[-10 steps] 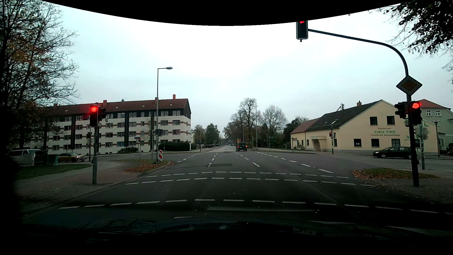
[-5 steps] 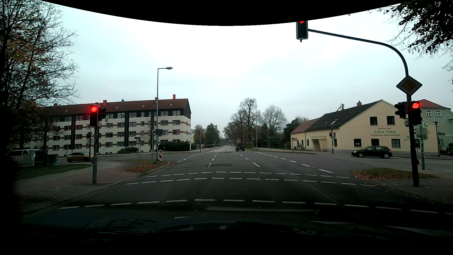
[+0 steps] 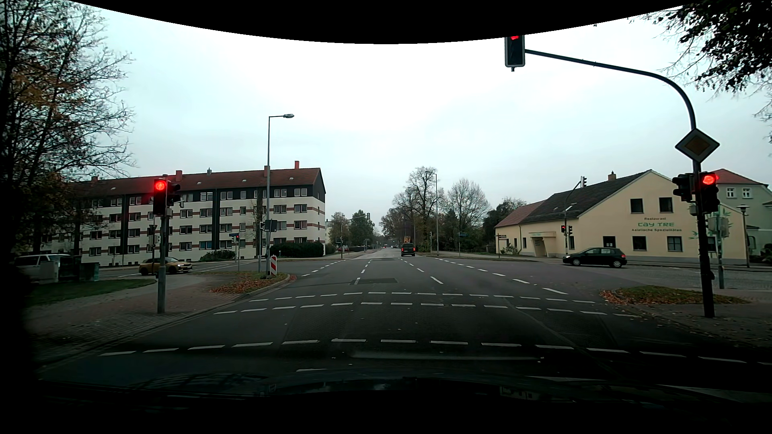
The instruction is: Follow the waypoints while adhering to traffic rules and regulations
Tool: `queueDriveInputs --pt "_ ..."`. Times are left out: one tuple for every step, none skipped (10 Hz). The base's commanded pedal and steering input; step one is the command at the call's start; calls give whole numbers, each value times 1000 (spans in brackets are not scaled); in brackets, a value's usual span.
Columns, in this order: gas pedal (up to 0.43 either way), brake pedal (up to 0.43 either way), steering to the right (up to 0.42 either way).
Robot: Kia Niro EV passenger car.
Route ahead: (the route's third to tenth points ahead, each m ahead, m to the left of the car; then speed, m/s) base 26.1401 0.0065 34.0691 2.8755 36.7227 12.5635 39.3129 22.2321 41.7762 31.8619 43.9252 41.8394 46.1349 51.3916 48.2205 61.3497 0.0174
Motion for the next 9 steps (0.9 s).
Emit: queueDriveInputs --pt "0 598 -4" --pt "0 591 -4" --pt "0 579 -4" --pt "0 573 -4" --pt "0 567 -4" --pt "0 561 -4" --pt "0 561 -4" --pt "0 561 -4" --pt "0 561 -4"
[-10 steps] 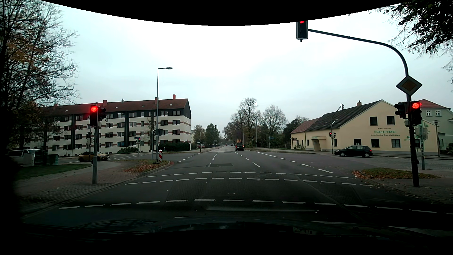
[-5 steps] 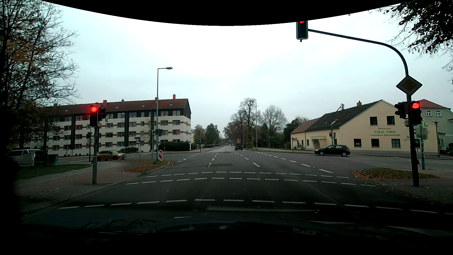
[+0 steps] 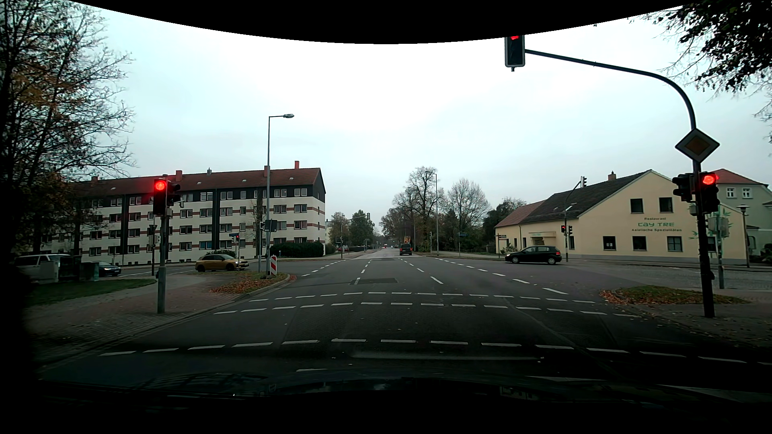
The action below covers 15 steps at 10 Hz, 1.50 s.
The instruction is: Follow the waypoints while adhering to traffic rules and regulations
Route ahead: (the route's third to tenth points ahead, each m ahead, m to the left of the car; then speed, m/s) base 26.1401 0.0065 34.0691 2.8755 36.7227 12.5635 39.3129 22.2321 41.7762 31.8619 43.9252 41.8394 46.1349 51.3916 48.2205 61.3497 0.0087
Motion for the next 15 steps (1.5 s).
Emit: queueDriveInputs --pt "0 561 -4" --pt "0 561 -4" --pt "0 561 -4" --pt "0 561 -4" --pt "0 561 -4" --pt "0 561 -4" --pt "0 561 -4" --pt "0 561 -4" --pt "0 561 -4" --pt "0 555 -4" --pt "0 561 -4" --pt "0 561 -4" --pt "0 561 -4" --pt "0 555 -4" --pt "0 561 -4"
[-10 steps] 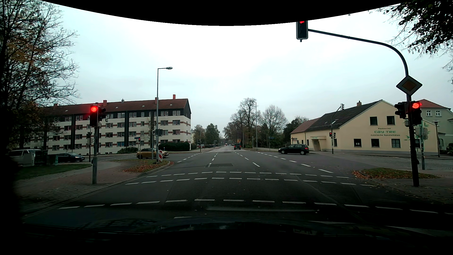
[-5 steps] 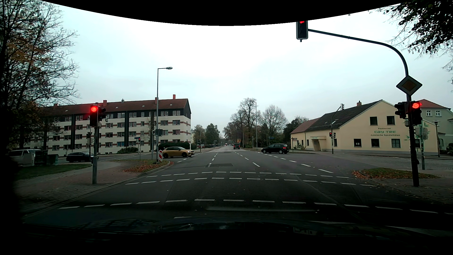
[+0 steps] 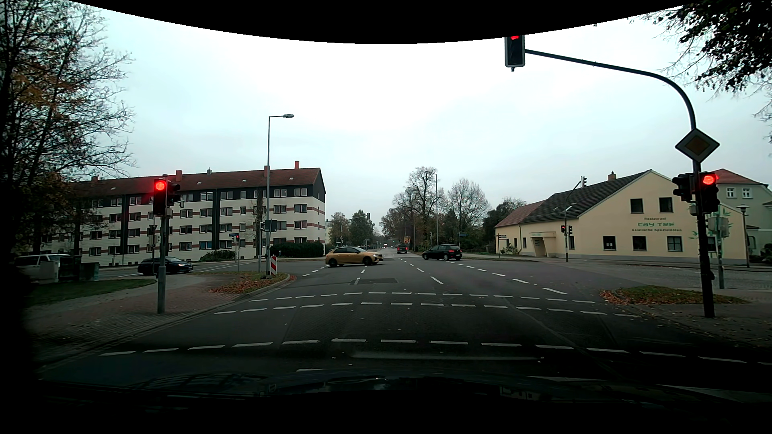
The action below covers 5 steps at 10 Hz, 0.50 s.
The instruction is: Follow the waypoints while adhering to traffic rules and regulations
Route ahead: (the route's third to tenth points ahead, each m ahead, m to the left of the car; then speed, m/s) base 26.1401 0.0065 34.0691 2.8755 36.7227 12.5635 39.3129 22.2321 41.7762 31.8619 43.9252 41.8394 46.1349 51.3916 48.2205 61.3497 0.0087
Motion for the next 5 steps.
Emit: queueDriveInputs --pt "0 561 -4" --pt "0 561 -4" --pt "0 561 -4" --pt "0 561 -4" --pt "0 555 -4"
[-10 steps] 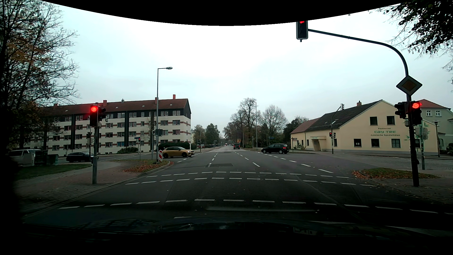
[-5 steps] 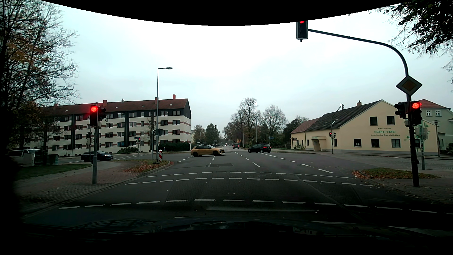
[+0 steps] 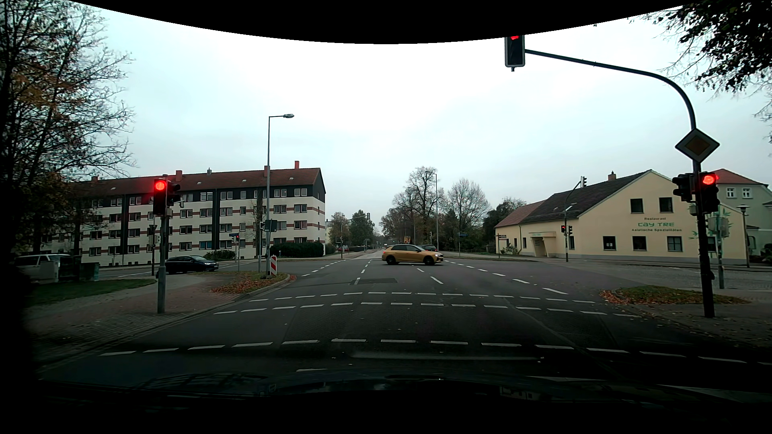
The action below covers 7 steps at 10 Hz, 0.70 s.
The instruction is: Follow the waypoints while adhering to traffic rules and regulations
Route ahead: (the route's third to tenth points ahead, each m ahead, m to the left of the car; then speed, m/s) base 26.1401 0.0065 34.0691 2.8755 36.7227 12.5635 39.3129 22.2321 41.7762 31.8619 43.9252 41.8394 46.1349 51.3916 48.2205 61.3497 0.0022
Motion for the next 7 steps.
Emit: queueDriveInputs --pt "0 561 -4" --pt "0 561 -4" --pt "0 561 -4" --pt "0 561 -4" --pt "0 561 -4" --pt "0 561 -4" --pt "0 561 -4"
